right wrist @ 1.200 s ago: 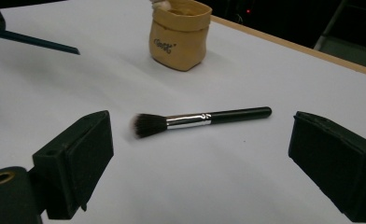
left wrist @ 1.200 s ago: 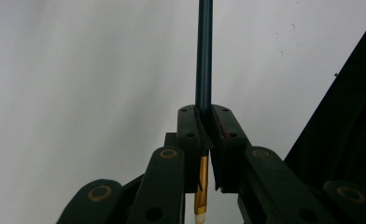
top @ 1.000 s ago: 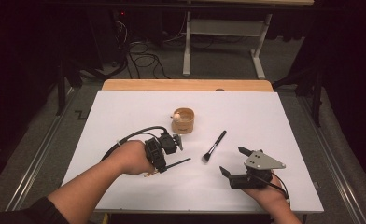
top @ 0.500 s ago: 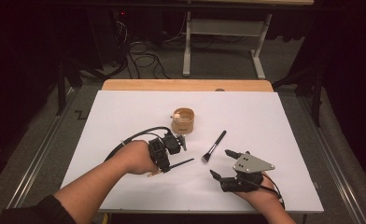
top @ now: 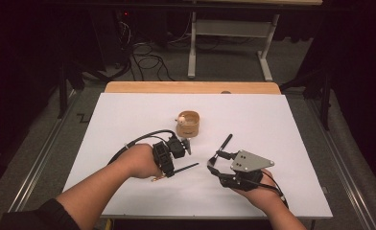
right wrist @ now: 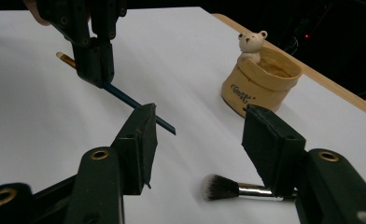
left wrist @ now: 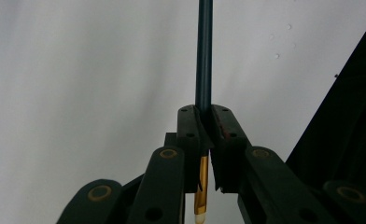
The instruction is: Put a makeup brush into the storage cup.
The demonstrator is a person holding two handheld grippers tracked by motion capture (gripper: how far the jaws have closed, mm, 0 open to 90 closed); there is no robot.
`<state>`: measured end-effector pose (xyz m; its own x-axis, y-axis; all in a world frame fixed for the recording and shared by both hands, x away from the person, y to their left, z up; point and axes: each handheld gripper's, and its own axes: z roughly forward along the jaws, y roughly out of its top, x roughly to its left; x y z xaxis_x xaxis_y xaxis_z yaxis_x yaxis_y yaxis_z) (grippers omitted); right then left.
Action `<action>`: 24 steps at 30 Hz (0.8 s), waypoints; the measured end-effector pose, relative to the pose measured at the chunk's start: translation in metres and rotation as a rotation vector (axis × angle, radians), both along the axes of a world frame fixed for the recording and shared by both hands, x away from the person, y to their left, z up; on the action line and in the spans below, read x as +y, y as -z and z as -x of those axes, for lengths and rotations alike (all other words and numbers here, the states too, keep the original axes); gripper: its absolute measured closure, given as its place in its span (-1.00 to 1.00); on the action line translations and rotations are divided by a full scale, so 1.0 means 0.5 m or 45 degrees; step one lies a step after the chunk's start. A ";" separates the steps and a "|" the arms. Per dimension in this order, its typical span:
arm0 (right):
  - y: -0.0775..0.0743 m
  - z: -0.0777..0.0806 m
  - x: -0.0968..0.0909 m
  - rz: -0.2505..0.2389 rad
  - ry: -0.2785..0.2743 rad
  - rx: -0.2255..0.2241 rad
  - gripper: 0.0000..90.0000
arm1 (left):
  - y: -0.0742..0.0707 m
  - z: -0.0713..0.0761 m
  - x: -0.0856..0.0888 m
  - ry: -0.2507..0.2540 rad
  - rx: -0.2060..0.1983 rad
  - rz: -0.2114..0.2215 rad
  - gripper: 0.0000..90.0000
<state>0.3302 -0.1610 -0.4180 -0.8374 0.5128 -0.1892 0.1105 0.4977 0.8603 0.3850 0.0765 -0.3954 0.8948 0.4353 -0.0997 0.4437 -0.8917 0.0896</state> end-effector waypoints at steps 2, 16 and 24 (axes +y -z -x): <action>0.001 -0.005 0.005 0.018 -0.022 -0.017 0.07 | -0.001 -0.001 0.002 0.000 -0.001 -0.001 0.84; 0.028 0.005 0.056 0.255 -0.120 -0.135 0.23 | 0.004 0.003 -0.002 -0.001 0.018 -0.004 0.84; 0.039 0.013 0.069 0.358 -0.144 -0.182 0.30 | 0.000 0.003 -0.005 0.005 0.028 -0.009 0.84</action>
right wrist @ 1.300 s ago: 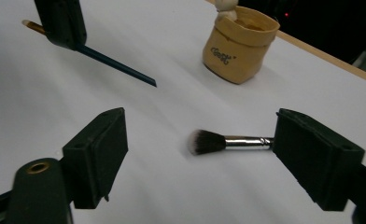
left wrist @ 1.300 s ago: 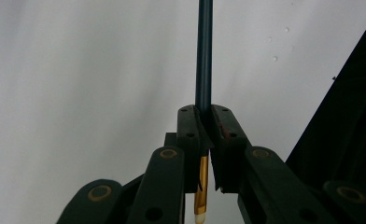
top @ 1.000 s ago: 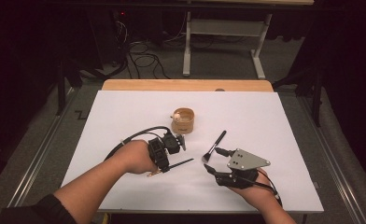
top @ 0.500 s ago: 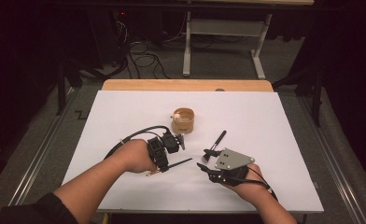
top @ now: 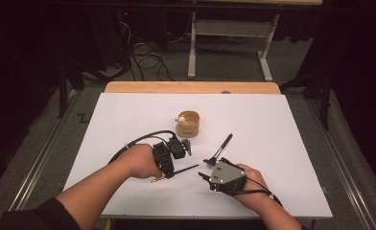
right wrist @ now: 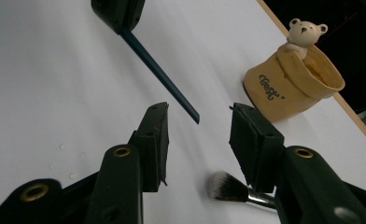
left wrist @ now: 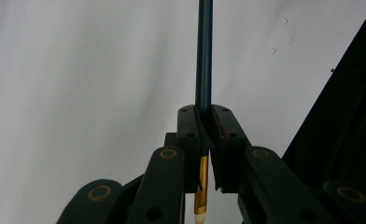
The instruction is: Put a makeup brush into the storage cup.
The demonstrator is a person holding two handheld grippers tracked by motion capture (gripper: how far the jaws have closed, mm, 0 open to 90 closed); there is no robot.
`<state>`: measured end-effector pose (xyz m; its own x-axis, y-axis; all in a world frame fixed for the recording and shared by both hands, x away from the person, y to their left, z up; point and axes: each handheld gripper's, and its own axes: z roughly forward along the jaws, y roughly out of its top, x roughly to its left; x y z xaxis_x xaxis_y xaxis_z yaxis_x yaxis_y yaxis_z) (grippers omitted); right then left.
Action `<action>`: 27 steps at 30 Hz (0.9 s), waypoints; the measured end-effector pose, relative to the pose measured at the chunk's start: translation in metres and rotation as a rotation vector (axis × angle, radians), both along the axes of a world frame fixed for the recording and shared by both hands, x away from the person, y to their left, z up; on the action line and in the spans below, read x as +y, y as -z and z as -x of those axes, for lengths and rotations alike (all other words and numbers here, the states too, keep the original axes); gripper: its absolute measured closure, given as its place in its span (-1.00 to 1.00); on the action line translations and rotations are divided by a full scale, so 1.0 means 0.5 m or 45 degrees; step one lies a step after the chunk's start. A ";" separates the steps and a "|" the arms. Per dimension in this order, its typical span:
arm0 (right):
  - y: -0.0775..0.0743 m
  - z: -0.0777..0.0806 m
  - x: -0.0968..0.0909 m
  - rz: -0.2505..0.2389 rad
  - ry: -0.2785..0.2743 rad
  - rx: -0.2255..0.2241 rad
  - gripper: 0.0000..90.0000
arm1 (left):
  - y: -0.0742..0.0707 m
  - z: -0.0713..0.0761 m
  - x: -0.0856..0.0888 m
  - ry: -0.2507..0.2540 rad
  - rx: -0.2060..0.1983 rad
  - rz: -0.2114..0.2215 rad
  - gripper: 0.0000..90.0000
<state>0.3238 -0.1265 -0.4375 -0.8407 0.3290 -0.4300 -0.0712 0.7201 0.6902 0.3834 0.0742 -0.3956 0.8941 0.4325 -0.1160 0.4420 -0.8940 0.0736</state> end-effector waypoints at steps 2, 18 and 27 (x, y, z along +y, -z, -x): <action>0.001 0.002 0.003 0.035 -0.012 -0.022 0.32 | -0.001 0.000 -0.001 0.003 0.004 -0.008 0.84; 0.011 0.012 0.015 0.190 -0.079 -0.136 0.44 | -0.011 0.007 -0.030 0.044 0.026 -0.046 0.84; 0.023 0.009 0.023 0.265 -0.124 -0.178 0.48 | -0.007 0.006 -0.034 0.049 0.043 -0.069 0.84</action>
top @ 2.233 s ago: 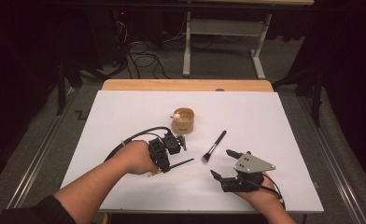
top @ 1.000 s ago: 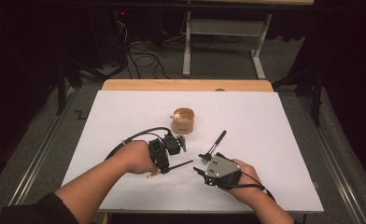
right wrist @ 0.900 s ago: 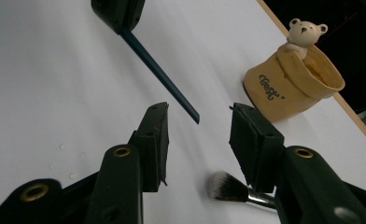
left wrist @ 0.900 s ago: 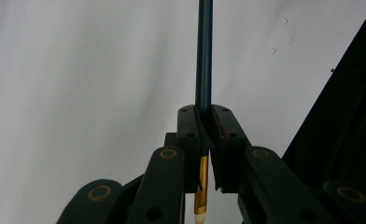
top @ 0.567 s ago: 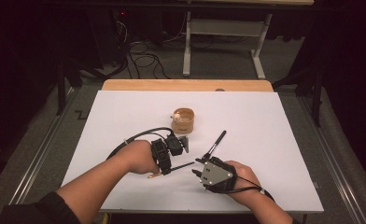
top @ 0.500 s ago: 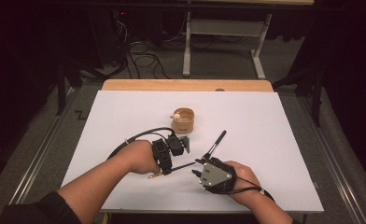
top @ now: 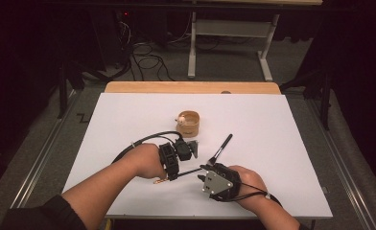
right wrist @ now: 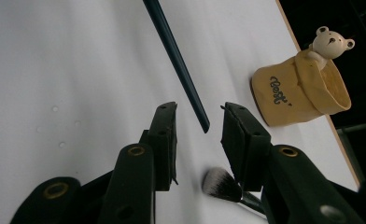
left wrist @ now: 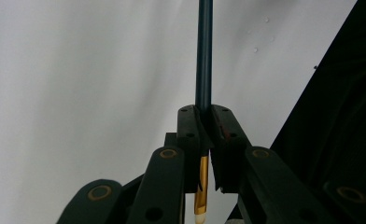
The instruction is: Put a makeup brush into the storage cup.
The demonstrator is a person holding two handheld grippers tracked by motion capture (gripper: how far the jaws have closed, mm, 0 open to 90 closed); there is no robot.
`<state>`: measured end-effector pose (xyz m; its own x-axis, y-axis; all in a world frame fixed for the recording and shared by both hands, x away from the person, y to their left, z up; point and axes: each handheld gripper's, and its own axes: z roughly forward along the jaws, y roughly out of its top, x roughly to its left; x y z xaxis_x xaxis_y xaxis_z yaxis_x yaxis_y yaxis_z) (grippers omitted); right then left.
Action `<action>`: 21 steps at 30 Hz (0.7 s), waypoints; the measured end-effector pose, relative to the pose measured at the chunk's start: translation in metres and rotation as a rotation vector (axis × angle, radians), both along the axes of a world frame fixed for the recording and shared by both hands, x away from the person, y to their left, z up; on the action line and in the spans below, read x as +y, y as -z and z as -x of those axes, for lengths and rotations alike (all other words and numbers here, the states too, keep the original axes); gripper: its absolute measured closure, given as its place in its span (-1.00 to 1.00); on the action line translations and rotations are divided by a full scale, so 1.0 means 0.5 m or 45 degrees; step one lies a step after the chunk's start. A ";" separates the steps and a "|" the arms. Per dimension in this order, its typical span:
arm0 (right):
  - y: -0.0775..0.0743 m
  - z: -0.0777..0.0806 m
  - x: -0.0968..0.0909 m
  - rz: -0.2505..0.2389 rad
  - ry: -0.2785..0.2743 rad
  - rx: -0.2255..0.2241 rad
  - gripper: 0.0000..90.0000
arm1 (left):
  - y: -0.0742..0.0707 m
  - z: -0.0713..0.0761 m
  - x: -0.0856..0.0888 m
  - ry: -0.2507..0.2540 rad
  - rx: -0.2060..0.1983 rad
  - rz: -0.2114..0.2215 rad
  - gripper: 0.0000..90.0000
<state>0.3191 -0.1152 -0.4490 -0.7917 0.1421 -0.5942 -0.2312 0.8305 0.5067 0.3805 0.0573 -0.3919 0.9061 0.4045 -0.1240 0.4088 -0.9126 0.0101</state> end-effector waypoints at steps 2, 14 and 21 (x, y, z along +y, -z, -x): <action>0.003 0.001 0.001 0.007 0.011 -0.014 0.49 | 0.002 0.000 -0.002 0.009 0.004 -0.005 0.84; 0.012 -0.007 0.006 0.047 -0.013 -0.004 0.57 | 0.001 0.005 -0.010 0.027 0.003 0.005 0.84; 0.019 -0.005 0.012 0.069 0.002 0.020 0.61 | 0.000 0.006 -0.011 0.032 0.002 0.013 0.84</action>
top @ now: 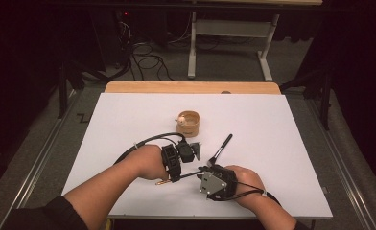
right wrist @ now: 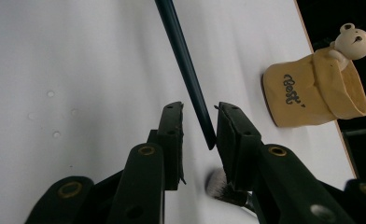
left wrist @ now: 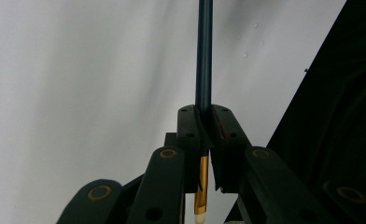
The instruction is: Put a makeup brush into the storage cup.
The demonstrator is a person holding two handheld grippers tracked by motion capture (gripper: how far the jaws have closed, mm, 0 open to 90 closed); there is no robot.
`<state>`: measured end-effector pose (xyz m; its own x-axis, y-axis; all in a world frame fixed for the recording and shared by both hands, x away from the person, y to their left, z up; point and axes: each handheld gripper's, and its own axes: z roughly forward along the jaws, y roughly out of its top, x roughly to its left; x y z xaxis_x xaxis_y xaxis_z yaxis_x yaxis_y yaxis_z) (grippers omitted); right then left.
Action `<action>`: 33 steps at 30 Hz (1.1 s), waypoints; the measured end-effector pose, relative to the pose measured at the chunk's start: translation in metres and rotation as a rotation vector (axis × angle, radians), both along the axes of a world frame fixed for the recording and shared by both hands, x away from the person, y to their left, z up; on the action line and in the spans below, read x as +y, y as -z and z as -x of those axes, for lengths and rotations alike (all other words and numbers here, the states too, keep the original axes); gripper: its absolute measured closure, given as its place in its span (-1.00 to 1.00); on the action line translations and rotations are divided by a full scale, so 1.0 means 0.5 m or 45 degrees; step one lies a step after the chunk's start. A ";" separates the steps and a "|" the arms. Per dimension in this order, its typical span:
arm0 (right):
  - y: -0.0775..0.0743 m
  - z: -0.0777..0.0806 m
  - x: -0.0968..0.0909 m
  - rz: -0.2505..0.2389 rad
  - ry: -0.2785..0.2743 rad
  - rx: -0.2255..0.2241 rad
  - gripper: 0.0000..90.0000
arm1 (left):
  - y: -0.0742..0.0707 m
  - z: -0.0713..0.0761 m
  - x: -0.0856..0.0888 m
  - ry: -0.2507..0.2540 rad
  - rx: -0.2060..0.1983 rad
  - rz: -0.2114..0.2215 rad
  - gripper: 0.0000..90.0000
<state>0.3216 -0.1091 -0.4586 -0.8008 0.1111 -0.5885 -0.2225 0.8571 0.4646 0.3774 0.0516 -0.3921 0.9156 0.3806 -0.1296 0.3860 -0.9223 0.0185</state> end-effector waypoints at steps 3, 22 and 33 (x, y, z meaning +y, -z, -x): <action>-0.001 -0.003 0.003 0.018 -0.034 -0.024 0.63 | -0.001 0.000 0.000 0.001 0.002 -0.002 0.84; -0.001 -0.010 0.012 0.038 -0.055 0.000 0.68 | -0.010 0.006 0.002 0.012 -0.002 0.013 0.85; -0.002 -0.012 0.015 0.044 -0.061 0.010 0.72 | -0.012 0.006 0.005 0.009 -0.005 0.023 0.84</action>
<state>0.3275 -0.1014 -0.4577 -0.8091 0.0527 -0.5852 -0.2600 0.8610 0.4370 0.3745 0.0540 -0.3858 0.9187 0.3718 -0.1330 0.3794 -0.9245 0.0364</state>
